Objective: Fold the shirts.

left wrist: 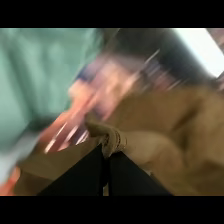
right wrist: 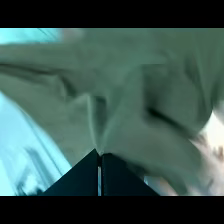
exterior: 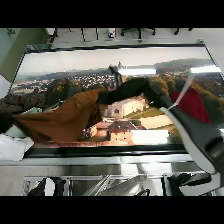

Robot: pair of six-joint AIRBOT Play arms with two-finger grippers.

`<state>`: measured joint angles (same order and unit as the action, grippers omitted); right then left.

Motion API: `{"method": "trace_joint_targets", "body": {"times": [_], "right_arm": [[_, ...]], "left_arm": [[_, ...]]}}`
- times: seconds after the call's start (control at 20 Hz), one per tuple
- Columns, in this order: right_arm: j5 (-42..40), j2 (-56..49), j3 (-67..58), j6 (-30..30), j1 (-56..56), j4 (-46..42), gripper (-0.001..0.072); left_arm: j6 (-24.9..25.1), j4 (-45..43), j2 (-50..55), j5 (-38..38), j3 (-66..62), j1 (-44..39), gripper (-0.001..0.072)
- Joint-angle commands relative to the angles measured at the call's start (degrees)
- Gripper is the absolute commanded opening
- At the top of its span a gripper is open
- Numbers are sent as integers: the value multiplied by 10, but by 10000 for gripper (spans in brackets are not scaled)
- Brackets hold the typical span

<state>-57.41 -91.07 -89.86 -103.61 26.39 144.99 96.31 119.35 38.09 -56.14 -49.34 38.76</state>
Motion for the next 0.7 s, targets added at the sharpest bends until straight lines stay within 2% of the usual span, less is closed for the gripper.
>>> {"method": "trace_joint_targets", "body": {"times": [0.0,0.15,0.3,0.45,0.65], "right_arm": [[-54,143,-106,-23,-74,-8,20],[-54,262,-199,-54,-120,-24,20],[-54,341,-261,-53,-130,-119,20],[-70,387,-264,-46,-130,-201,20],[-126,359,-233,-44,-130,-233,21]], "left_arm": [[-30,82,-96,96,-139,-53,19],[-36,78,-144,156,-296,-115,19],[-35,77,-140,138,-421,-162,19],[-36,80,-101,65,-485,-198,19],[-36,82,-12,-50,-506,-230,19]]}}
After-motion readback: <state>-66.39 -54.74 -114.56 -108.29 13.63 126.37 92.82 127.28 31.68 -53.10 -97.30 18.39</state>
